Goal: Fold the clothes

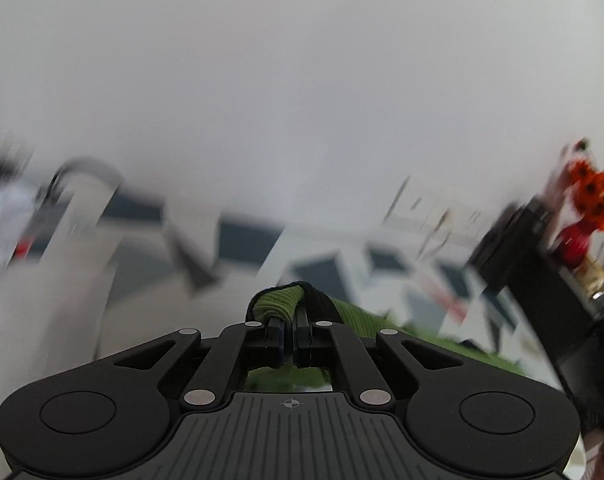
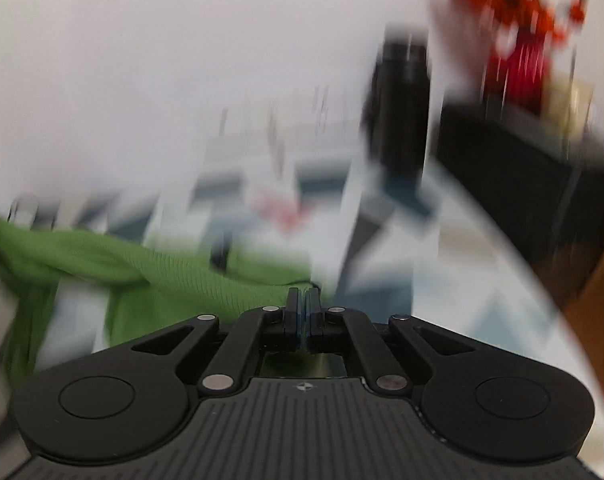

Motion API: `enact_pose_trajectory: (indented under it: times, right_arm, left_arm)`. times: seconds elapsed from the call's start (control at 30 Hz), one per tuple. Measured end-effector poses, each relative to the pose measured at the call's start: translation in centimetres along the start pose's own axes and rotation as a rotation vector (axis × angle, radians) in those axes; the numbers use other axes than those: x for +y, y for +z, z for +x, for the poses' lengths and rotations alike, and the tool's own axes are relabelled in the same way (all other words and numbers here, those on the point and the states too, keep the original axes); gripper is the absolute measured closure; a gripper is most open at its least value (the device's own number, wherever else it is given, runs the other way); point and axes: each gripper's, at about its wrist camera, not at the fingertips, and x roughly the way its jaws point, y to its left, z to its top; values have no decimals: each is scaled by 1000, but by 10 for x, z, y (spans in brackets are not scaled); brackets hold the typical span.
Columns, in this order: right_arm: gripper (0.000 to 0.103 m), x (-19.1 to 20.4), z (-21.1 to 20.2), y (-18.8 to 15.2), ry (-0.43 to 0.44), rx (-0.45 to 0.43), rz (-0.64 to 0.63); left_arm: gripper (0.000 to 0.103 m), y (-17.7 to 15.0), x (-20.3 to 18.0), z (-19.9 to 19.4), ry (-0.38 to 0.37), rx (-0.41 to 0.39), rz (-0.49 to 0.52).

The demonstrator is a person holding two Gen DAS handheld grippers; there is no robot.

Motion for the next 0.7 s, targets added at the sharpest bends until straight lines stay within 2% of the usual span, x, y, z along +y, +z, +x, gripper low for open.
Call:
enact_pose_trajectory:
  times: [0.07,0.17,0.27,0.37,0.43,0.5,0.6,0.67,0.7]
  right_arm:
    - [101,2,0,-28,41,103,-10]
    - [99,7,-5,-37,68,150,-8]
    - [93,0,-4,-13,95,87,28]
    - [79,-5,4,20,131,10,59]
    - [68,-3,24,37,130,-3,59]
    - [62,-1,55,48,130,29,63]
    - [60,4,96,54,160,121,79]
    - [59,12,112,53,149,169,34]
    - [72,18,115,52,128,162,-7]
  left_arm:
    - [100,-16,17,4,40,52,-48]
    - [100,-27,28,4,80,70,-83]
    - [100,-22,28,1,92,54,-82]
    - [100,-19,20,-3,93,35,-71]
    - [100,-18,14,-5,93,28,-67]
    - [100,-17,9,-5,93,22,-65]
    - [100,-17,5,-8,98,11,-61]
    - [100,-17,6,-10,102,8,-69]
    - [100,-16,5,-11,101,2,-74]
